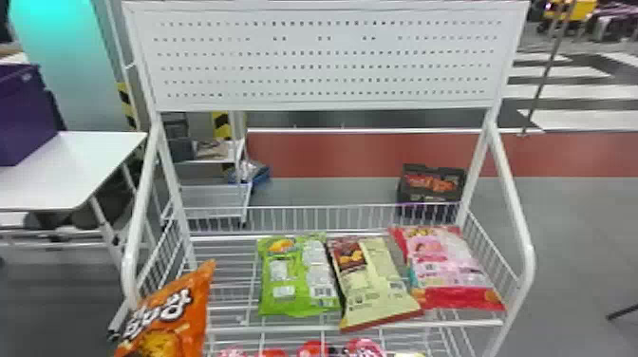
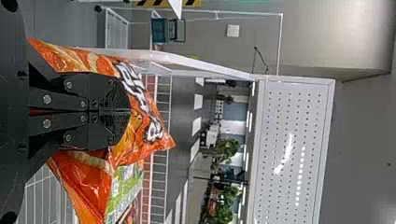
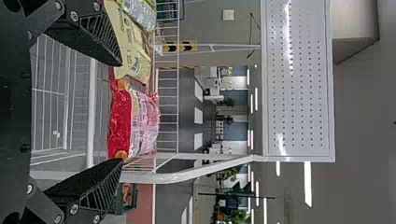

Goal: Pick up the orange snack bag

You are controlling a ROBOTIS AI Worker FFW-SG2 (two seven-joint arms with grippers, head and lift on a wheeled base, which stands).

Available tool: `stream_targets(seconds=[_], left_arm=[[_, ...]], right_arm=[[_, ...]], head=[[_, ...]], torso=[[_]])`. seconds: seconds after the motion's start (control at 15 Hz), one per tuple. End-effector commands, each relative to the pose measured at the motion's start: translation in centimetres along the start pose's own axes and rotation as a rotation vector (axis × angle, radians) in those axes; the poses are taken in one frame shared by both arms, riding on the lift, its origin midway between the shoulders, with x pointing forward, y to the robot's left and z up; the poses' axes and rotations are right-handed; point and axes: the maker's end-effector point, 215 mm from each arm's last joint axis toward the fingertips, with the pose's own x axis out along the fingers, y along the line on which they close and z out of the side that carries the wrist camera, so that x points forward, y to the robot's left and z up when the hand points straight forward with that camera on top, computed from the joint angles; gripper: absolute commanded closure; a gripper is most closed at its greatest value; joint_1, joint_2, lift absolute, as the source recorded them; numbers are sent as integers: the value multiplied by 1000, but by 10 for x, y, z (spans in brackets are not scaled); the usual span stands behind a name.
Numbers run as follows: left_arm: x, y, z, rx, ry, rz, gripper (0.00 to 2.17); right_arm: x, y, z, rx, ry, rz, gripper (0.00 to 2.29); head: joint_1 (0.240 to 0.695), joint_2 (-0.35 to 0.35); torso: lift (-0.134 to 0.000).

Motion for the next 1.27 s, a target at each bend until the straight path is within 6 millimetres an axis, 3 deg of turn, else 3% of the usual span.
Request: stream_targets(seconds=[0.0, 1.2], left_arm=[[-2, 2, 3, 2, -9, 3, 1565], [-2, 6, 4, 3, -15, 13, 1565]], right_arm=[[1, -1, 1, -1, -2, -1, 167], [1, -2, 2, -1, -4, -3, 167]], head=[[499, 0], [499, 0]], torso=[[0], [0]])
